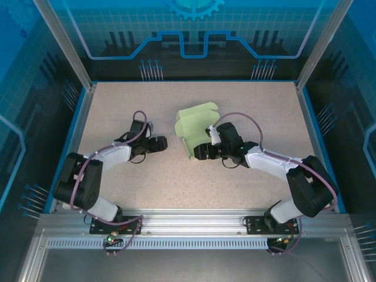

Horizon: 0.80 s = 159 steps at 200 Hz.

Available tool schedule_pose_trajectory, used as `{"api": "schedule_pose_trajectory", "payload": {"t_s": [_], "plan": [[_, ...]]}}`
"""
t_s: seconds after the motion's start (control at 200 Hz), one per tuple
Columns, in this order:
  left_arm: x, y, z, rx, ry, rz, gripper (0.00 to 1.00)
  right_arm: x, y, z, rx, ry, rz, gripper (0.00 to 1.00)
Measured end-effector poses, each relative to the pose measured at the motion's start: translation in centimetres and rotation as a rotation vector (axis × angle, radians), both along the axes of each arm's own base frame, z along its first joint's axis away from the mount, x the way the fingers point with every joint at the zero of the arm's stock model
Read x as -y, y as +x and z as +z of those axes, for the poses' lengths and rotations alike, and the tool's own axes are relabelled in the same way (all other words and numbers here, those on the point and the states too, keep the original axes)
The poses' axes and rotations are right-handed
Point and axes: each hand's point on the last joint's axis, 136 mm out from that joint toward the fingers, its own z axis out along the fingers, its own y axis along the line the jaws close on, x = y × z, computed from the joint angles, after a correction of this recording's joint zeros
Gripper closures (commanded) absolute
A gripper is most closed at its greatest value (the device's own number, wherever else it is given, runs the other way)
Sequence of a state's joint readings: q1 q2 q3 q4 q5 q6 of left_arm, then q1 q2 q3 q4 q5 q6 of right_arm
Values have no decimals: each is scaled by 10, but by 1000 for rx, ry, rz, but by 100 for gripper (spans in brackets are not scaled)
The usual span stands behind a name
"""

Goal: Fold the paper box

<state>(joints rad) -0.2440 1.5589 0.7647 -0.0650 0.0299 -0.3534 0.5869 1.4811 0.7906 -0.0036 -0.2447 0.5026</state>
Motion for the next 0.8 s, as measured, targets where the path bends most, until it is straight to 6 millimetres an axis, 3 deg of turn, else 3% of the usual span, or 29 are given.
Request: {"api": "schedule_pose_trajectory", "payload": {"t_s": [0.2,0.36,0.56,0.795], "plan": [[12,23,-1,10,39,-56,16,12,-4,-14,-32,-17,-13,30],[26,34,-3,8,69,-110,20,13,-4,-14,-40,-10,-11,30],[30,29,-12,-27,116,-138,21,13,-5,-15,-48,-4,-6,30],[30,20,-18,-59,157,-155,26,12,-8,-30,-96,-15,6,30]]}}
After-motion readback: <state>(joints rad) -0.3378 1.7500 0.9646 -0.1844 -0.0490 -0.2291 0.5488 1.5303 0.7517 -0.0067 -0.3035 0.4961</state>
